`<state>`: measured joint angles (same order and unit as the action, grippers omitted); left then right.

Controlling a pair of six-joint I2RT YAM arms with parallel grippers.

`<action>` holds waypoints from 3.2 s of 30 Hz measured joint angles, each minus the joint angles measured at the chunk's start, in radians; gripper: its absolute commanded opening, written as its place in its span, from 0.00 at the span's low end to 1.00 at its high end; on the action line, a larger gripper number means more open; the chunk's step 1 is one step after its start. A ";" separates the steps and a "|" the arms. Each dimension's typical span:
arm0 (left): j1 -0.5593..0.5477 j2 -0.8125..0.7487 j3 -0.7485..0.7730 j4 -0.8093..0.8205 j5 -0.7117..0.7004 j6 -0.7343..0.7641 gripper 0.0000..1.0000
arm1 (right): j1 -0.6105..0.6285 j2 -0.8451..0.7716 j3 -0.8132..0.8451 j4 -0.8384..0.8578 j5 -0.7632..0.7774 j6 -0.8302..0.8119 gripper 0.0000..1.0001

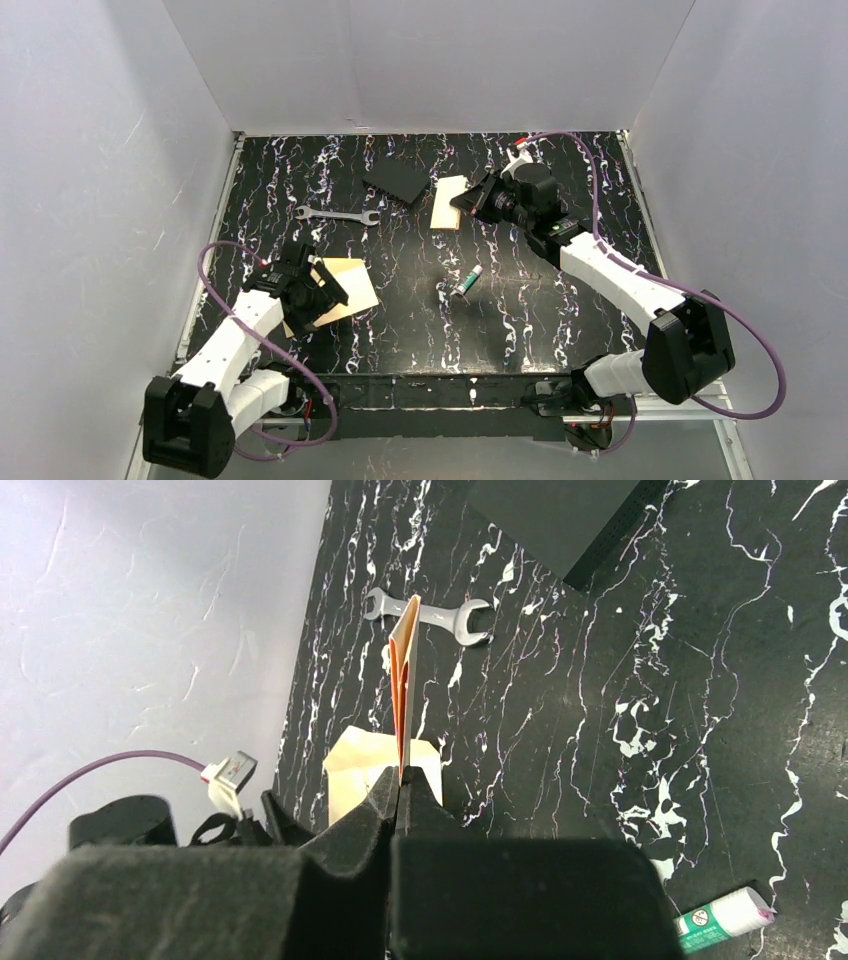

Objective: Place the letter into the envelope and seal it

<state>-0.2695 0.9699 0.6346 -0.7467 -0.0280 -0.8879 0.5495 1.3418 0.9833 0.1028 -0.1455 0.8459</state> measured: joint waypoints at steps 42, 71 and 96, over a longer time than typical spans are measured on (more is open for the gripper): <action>0.365 0.356 0.278 0.346 -0.054 0.213 0.88 | -0.020 0.142 0.130 -0.058 -0.025 -0.212 0.01; 0.311 0.969 0.668 0.459 0.291 0.523 0.58 | -0.063 0.146 0.135 -0.110 -0.040 -0.335 0.01; 0.051 0.757 0.581 0.457 0.486 0.496 0.78 | -0.059 0.164 0.125 -0.065 -0.117 -0.325 0.01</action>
<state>-0.2184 1.7267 1.2160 -0.2901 0.4580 -0.3923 0.4904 1.5055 1.1084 0.0376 -0.2630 0.5205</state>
